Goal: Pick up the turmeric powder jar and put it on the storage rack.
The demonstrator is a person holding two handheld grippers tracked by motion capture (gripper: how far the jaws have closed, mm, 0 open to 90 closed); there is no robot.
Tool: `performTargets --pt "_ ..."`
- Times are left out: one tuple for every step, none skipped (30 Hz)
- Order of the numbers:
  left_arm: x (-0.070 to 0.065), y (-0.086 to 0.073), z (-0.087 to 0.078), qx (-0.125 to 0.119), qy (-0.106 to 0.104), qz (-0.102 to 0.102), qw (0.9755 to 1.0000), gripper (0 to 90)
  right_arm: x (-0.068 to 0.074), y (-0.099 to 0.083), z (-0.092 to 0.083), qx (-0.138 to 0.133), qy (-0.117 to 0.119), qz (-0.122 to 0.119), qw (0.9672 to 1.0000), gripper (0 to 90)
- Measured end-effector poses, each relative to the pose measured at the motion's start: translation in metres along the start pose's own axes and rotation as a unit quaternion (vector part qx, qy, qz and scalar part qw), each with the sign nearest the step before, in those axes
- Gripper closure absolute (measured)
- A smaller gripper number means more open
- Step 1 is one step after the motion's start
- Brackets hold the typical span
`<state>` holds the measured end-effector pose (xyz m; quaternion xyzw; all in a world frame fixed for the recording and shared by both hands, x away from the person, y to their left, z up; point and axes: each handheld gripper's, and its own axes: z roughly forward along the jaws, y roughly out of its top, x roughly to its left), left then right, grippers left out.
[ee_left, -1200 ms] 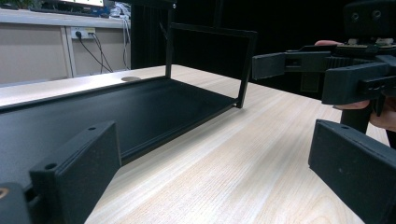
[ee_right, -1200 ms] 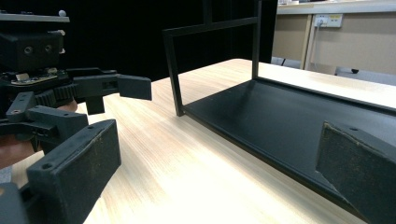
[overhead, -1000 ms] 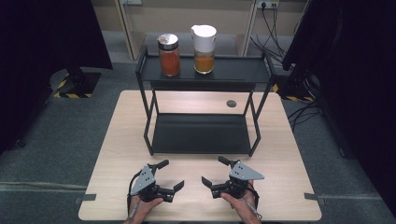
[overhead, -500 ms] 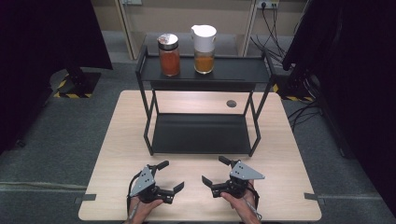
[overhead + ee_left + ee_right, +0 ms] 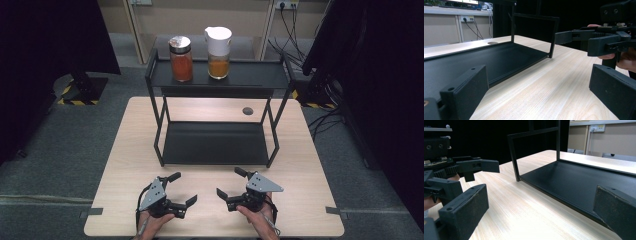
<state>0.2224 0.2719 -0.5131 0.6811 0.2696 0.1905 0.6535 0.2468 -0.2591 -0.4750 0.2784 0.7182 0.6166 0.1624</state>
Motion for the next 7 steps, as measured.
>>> performTargets --pt "0.0 0.0 -0.0001 0.0 0.0 0.0 1.0 1.6 0.0 -0.0001 0.0 0.0 0.0 0.001 1.0 0.5" --pt "0.0001 0.0001 -0.0001 0.0 0.0 0.0 1.0 1.6 -0.0001 -0.0002 0.0 0.0 -0.001 0.001 1.0 0.5" --pt "0.0001 0.0001 -0.0002 0.0 0.001 0.001 1.0 1.6 -0.0003 -0.0004 0.0001 0.0 -0.001 0.001 1.0 0.5" --pt "0.0002 0.0002 -0.0002 0.0 0.001 0.0 1.0 1.6 -0.0005 -0.0005 0.0 0.0 -0.001 0.001 1.0 0.5" --pt "0.0003 0.0003 -0.0001 0.0 0.001 0.001 1.0 1.6 -0.0006 -0.0006 0.0 0.0 -0.001 0.002 1.0 0.5" --pt "0.0003 0.0002 -0.0001 0.0 0.001 0.001 1.0 1.6 -0.0007 -0.0006 -0.0002 -0.001 -0.001 0.003 1.0 0.5" --pt "0.0002 0.0002 -0.0001 0.0 0.001 0.001 1.0 1.6 -0.0007 -0.0006 -0.0003 -0.001 -0.002 0.004 1.0 0.5"
